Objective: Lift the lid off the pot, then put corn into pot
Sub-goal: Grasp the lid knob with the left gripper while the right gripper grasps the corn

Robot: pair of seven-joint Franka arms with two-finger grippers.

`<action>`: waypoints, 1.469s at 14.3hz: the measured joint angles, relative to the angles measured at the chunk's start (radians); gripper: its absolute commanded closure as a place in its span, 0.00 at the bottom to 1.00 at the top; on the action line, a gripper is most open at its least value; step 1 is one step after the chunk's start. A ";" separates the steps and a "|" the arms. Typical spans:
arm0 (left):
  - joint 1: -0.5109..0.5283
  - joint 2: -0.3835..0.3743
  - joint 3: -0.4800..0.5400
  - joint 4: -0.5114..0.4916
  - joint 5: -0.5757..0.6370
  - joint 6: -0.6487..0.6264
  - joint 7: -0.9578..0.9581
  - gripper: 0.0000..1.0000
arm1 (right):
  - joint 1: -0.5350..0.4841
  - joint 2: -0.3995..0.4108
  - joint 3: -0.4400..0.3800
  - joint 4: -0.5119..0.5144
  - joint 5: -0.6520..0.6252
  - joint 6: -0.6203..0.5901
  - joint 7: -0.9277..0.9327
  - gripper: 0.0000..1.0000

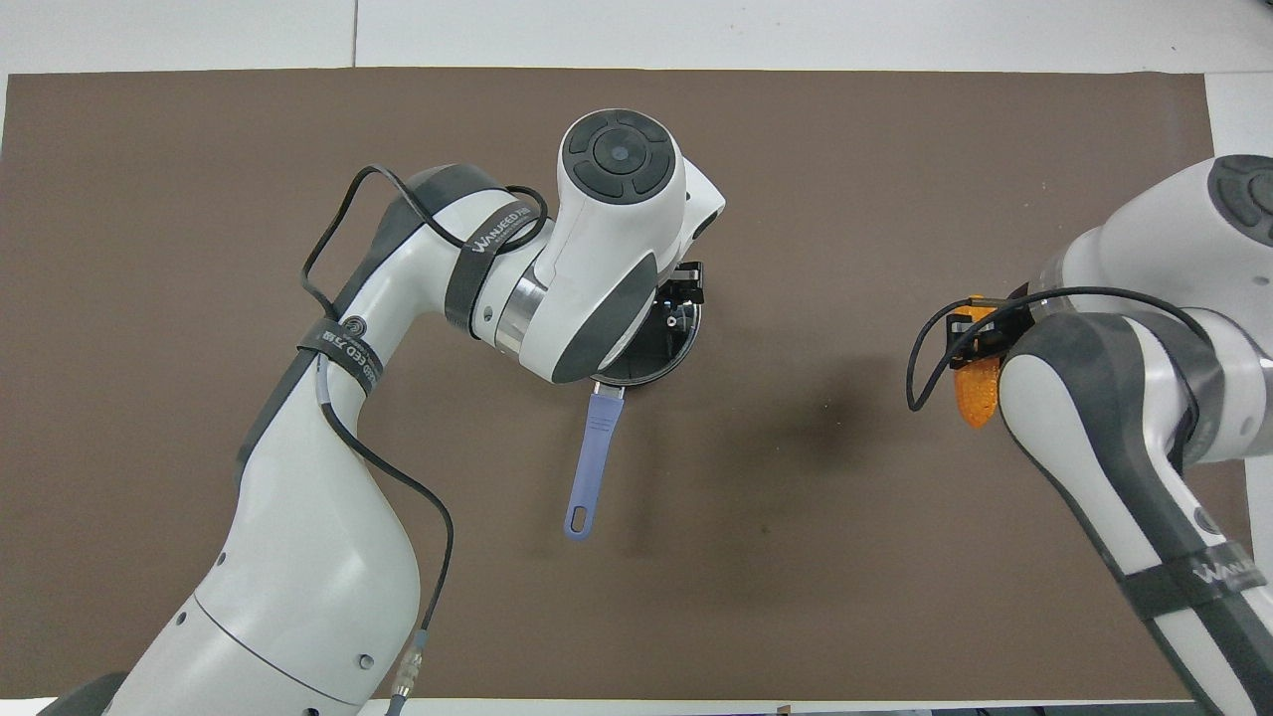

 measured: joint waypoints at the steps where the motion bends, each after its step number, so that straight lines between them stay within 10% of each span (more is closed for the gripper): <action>1: 0.000 -0.002 0.000 -0.005 0.000 0.003 0.000 0.00 | 0.005 -0.003 0.001 0.029 0.000 -0.028 0.000 1.00; 12: 0.000 -0.070 0.001 -0.120 0.000 0.079 -0.010 0.00 | 0.029 0.010 0.012 0.047 0.000 -0.031 0.000 1.00; 21: 0.000 -0.081 0.002 -0.128 0.000 0.089 -0.013 0.37 | 0.040 0.010 0.015 0.050 0.000 -0.027 0.000 1.00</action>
